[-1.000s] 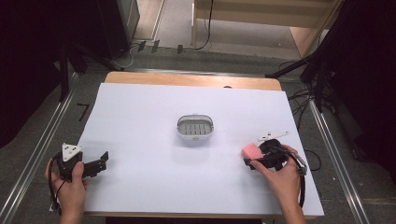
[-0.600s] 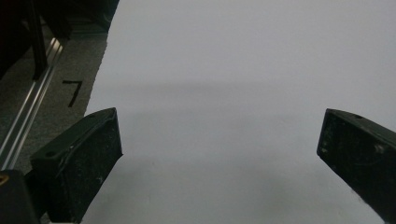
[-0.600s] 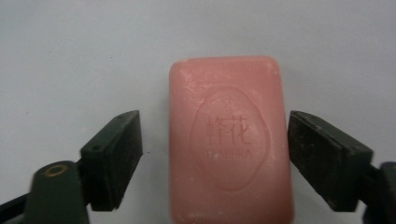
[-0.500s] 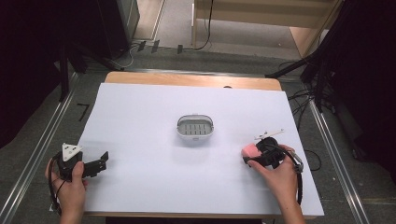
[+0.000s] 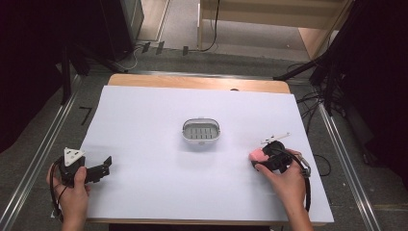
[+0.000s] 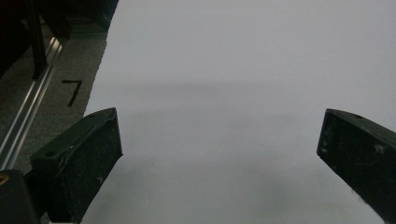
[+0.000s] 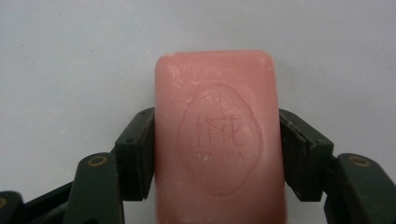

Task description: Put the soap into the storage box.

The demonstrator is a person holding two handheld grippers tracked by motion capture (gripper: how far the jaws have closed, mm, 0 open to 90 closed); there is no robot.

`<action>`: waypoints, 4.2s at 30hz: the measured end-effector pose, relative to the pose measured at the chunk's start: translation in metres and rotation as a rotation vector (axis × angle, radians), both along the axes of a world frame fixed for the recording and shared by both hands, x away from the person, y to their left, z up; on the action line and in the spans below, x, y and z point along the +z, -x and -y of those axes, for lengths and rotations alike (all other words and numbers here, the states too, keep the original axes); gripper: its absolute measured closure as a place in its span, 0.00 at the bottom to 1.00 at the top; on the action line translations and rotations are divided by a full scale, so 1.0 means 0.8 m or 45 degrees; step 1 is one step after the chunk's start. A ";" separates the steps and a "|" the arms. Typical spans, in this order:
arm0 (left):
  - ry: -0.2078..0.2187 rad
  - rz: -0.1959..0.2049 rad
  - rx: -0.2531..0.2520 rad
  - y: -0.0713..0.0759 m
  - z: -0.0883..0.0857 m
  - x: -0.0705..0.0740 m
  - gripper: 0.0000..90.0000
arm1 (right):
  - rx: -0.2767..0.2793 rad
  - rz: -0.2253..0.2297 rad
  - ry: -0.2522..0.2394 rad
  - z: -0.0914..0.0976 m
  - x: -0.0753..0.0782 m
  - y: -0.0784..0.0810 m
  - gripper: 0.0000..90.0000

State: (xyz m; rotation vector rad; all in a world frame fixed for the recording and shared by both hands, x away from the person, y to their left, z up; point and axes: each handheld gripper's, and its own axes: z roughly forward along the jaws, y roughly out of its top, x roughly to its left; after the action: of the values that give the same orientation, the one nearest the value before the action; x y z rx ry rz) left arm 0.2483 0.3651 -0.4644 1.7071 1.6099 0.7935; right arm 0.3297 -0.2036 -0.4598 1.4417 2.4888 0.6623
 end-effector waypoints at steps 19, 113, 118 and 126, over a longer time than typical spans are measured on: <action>0.032 -0.005 0.002 -0.001 -0.003 0.000 0.00 | 0.187 0.096 -0.005 -0.014 0.022 -0.009 0.43; 0.027 -0.007 -0.003 -0.001 -0.003 0.000 0.00 | 0.729 0.299 -0.027 -0.116 0.079 -0.074 0.43; 0.030 -0.006 -0.003 -0.001 -0.003 0.000 0.00 | 0.762 0.311 -0.032 -0.126 0.085 -0.079 0.43; 0.034 -0.009 -0.004 -0.001 -0.004 0.000 0.00 | 0.831 0.320 -0.035 -0.142 0.086 -0.087 0.43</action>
State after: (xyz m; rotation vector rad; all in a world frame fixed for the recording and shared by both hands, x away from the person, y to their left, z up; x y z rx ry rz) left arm 0.2490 0.3679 -0.4645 1.6951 1.6154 0.7624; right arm 0.3990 -0.0902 -0.3911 0.4755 2.7244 0.9125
